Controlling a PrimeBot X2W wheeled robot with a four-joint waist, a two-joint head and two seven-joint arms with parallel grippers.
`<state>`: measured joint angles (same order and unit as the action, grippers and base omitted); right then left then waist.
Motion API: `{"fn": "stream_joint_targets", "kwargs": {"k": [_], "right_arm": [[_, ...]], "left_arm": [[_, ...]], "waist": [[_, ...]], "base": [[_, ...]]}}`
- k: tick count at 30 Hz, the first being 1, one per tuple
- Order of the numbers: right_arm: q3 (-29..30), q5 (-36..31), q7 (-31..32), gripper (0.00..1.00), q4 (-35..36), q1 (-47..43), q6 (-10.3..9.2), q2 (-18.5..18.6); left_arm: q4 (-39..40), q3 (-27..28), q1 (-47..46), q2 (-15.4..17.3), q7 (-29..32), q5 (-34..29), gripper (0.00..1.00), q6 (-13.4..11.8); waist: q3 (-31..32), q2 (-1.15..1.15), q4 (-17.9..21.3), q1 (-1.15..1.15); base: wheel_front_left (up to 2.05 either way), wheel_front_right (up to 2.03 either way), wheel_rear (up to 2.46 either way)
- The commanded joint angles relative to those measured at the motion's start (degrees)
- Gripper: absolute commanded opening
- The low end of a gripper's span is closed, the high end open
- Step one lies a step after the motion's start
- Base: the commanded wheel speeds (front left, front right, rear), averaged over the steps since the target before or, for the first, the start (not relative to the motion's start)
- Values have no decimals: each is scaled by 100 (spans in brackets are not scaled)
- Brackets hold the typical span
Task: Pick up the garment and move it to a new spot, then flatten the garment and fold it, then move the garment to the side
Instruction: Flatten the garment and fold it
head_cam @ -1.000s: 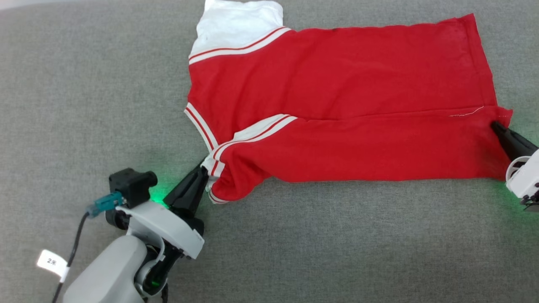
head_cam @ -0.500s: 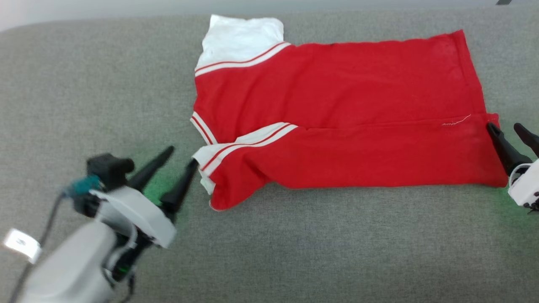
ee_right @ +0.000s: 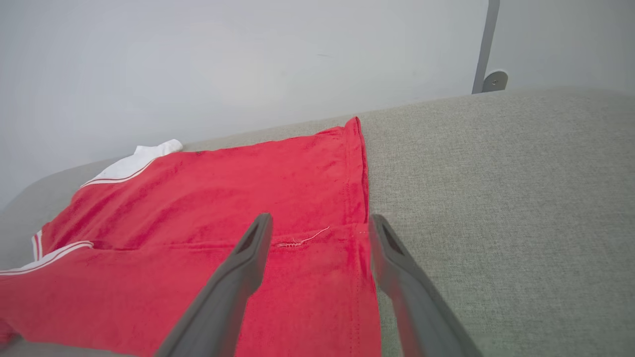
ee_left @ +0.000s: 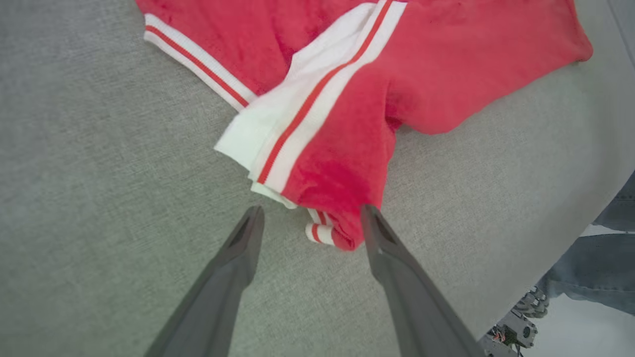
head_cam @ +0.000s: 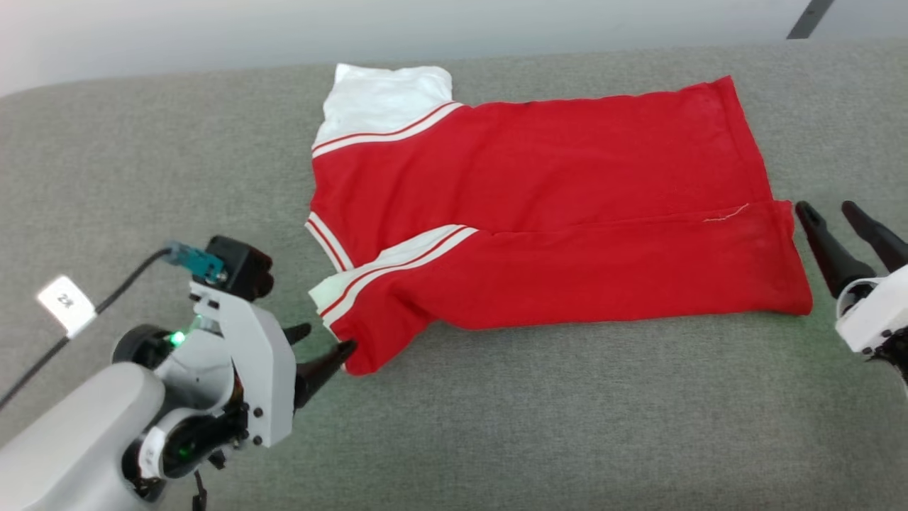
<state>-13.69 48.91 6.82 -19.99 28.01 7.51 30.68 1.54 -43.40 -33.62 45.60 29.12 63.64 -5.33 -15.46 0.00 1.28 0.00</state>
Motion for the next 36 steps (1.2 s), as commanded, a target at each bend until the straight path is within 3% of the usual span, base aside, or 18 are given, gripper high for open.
{"fn": "stream_joint_targets", "kwargs": {"k": [1, 5, 9, 16, 17, 18, 19, 20, 27, 36], "right_arm": [[-62, 24, -11, 100, 64, -58, -4, -44], [-86, 35, -21, 100, 178, -67, -4, -83], [-60, 38, -40, 100, 295, -25, -4, -108], [-57, -39, 73, 100, 527, 51, -4, -99], [-53, -62, 117, 100, 553, 55, -4, -86], [-53, -78, 146, 100, 586, 49, -4, -72], [-59, -93, 203, 100, 624, 42, -4, -56], [-70, -145, 261, 100, 657, 32, -4, -23], [-601, -501, 1353, 100, 912, 86, -4, 414], [-954, -932, 2820, 100, 592, 459, -4, 730]], "left_arm": [[126, 44, 21, 57, 221, 174, 100, -188], [149, 74, 11, -6, 521, 421, 100, -501], [-198, 37, -65, -196, 679, 561, 100, -584], [-1298, -82, -149, -603, 765, 723, 98, -241], [-1440, -116, -168, -637, 771, 720, 85, -175], [-1557, -142, -168, -694, 753, 722, 41, -93], [-1643, -149, -166, -763, 713, 751, 9, 7], [-1709, -151, -178, -832, 669, 771, 0, 113], [-1912, -243, -275, -1071, 494, 679, 0, 548], [-1887, -347, -446, -1212, 358, 496, 0, 787]], "waist": [[-52, 0, 95, 0], [-165, 0, 213, 0], [-300, 0, 353, 0], [-487, 0, 555, 0], [-498, 0, 572, 0], [-506, 0, 584, 0], [-510, 0, 592, 0], [-509, 0, 593, 0], [-461, 0, 473, 0], [-577, 0, 200, 0]], "base": [[0, 0, 0], [0, 0, 0], [0, 0, 0], [0, 0, 0], [0, 0, 0], [0, 0, 0], [0, 0, 0], [0, 0, 0], [0, 0, 0], [0, 0, 0]]}}
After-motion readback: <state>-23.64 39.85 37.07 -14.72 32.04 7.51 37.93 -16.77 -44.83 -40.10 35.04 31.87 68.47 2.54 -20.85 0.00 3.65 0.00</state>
